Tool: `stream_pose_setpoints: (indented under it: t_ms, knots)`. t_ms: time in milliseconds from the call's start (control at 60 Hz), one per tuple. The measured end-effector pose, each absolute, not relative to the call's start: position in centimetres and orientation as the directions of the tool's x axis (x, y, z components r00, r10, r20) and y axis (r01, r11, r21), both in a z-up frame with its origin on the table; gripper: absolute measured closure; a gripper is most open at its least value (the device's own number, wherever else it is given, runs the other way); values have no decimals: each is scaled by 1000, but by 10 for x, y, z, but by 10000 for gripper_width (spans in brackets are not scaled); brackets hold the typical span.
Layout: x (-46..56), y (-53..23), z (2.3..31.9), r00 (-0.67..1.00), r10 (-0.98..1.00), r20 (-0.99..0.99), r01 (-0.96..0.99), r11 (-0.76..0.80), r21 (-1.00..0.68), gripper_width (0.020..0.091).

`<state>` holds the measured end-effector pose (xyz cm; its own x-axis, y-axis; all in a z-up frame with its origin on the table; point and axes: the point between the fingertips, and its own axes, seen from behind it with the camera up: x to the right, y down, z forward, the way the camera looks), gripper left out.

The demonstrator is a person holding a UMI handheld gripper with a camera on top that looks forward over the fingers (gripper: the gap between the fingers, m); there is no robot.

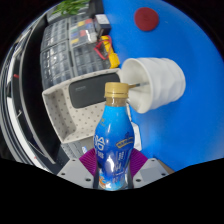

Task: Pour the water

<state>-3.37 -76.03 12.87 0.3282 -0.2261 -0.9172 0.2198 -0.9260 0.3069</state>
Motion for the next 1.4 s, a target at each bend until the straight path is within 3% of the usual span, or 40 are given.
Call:
stream_pose_setpoints:
  t_ms: [150,367,517,667,767,900,1017,1167,1400]
  knots:
    - [-35,-763,124,355,-295,-887,204,-902,381,710]
    - [-28,-766,123,357,-180,-917,290,-912,292,709]
    - [-26,-746,151,216,229,-949,417,-900,-122,709]
    - [-38,-686,190,49,645,-763,371,-721,-586,710]
    - [-46,-641,219,11,828,-560,335,-531,-779,708]
    - [-45,-583,228,10,956,-293,269,-285,-920,709]
    - [-47,-541,207,28,990,-138,264,-141,-954,710]
    - [-46,-503,151,25,1000,-8,332,-16,-943,710]
    - [-50,-467,79,51,999,13,378,-8,-926,711]
